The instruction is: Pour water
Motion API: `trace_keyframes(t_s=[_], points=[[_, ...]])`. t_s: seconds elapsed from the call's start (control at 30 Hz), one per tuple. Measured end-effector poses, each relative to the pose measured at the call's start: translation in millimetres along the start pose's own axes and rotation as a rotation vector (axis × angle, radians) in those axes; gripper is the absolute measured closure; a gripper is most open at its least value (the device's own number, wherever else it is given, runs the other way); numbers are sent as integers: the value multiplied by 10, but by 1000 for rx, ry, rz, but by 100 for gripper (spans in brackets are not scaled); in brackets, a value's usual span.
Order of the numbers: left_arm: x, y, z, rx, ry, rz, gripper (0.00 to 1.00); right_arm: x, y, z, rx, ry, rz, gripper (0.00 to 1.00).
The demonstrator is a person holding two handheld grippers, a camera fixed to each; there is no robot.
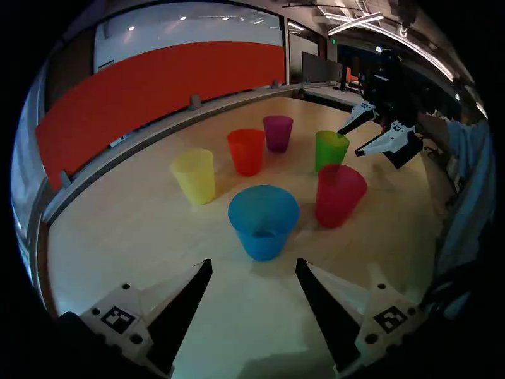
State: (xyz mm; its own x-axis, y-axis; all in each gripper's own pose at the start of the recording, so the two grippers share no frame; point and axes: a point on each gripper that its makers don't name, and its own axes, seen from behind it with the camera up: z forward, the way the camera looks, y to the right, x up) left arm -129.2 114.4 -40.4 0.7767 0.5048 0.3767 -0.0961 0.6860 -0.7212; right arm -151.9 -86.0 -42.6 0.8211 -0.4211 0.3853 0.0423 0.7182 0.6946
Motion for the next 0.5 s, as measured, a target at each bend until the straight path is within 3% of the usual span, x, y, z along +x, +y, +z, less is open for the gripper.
trace_keyframes(t_s=[0.2,0.5], points=[[16,12,-134,31,34,-15,1,4,88,-205,-56,38,25,0],[101,-169,-228,135,99,-65,1,109,159,-439,-137,114,61,0]])
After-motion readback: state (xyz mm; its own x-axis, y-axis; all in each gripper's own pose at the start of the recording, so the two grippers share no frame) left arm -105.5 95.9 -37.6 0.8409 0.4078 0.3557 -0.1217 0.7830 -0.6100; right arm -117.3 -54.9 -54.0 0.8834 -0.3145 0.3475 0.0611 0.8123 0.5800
